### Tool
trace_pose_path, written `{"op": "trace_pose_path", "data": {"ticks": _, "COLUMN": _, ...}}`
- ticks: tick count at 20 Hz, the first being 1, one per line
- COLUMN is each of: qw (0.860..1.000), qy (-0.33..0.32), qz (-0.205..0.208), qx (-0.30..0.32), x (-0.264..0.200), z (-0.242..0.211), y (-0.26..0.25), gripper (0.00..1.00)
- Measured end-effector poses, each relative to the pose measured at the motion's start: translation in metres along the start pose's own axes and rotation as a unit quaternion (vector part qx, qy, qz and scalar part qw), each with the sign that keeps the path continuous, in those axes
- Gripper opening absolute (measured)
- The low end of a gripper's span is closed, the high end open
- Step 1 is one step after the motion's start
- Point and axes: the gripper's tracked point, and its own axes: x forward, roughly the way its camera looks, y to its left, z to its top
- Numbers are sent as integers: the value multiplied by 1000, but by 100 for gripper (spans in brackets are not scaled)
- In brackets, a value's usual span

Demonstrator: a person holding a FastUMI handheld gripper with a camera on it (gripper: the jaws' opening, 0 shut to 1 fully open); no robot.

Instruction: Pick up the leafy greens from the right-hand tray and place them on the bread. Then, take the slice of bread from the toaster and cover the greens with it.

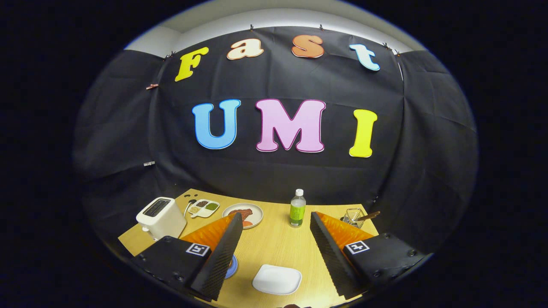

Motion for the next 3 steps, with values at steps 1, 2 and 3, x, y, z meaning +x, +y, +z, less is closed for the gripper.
{"op": "trace_pose_path", "data": {"ticks": 1, "qw": 1000, "qy": 2, "qz": 0, "qx": 4, "x": 1, "z": 0, "y": -3, "gripper": 99}}
{"op": "trace_pose_path", "data": {"ticks": 2, "qw": 1000, "qy": 3, "qz": 0, "qx": 9, "x": 2, "z": -1, "y": -6, "gripper": 99}}
{"op": "trace_pose_path", "data": {"ticks": 3, "qw": 1000, "qy": 4, "qz": -1, "qx": 12, "x": 3, "z": 0, "y": -9, "gripper": 99}}
